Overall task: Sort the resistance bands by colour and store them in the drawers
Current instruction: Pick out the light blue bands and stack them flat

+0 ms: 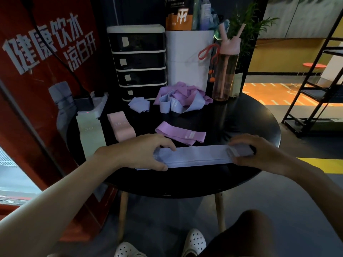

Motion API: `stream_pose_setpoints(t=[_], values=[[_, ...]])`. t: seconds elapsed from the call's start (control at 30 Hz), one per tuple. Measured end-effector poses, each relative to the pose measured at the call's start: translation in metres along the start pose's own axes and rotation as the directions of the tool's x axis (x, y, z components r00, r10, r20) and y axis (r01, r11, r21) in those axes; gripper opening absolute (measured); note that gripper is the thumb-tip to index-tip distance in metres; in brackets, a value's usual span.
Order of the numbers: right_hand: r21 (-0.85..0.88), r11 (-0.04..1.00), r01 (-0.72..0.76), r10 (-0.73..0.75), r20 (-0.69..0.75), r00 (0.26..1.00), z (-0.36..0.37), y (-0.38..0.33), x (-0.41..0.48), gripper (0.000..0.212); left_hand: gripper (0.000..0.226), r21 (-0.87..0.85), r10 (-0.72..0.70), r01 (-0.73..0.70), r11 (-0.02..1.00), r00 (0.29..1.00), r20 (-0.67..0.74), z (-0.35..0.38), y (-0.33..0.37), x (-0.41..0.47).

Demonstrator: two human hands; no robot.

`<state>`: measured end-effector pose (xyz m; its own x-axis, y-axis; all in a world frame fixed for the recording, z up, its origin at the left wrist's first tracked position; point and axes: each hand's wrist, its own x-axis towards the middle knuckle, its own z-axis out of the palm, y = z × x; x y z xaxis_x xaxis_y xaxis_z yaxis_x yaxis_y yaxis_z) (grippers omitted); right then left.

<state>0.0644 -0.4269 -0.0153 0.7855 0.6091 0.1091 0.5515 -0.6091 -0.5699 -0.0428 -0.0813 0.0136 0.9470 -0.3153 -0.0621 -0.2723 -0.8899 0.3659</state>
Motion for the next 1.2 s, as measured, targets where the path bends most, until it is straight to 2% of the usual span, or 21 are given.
stream_pose_setpoints(t=[0.1,0.27,0.77,0.83,0.9,1.0,1.13,1.2], values=[[0.042,0.999,0.017,-0.015,-0.031,0.999,-0.001,-0.001,-0.001,0.038,0.046,-0.016,0.033,-0.033,0.999,0.998,-0.049,0.003,0.001,-0.001],[0.026,0.999,0.017,-0.017,-0.003,1.000,-0.003,0.002,-0.002,0.036,0.045,-0.010,0.048,-0.048,0.999,0.998,-0.044,0.005,0.000,-0.003],[-0.055,0.998,-0.009,0.012,0.059,0.998,-0.006,0.003,0.000,0.040,0.046,-0.017,0.028,-0.028,0.999,0.999,-0.043,0.007,-0.003,-0.006],[-0.120,0.993,-0.010,0.014,0.033,0.999,-0.006,0.001,0.000,0.038,0.044,-0.020,0.031,-0.031,0.999,0.999,-0.030,0.006,-0.003,-0.005],[-0.161,0.987,-0.001,-0.008,-0.056,0.998,-0.006,-0.008,0.003,0.037,0.037,-0.038,0.050,-0.053,0.998,0.997,-0.063,0.002,-0.003,0.000],[-0.119,0.991,0.065,-0.087,-0.196,0.977,0.001,-0.035,0.018,0.034,0.025,-0.063,0.060,-0.069,0.996,0.987,-0.146,-0.008,0.000,0.014],[-0.106,0.985,0.138,-0.156,-0.195,0.968,0.029,-0.061,0.055,0.027,0.018,-0.035,0.024,-0.033,0.999,0.977,-0.211,-0.029,0.001,0.048],[-0.184,0.979,0.086,-0.121,-0.188,0.975,0.047,-0.063,0.069,0.029,0.017,-0.033,-0.003,-0.005,0.999,0.972,-0.236,-0.036,0.000,0.066]])
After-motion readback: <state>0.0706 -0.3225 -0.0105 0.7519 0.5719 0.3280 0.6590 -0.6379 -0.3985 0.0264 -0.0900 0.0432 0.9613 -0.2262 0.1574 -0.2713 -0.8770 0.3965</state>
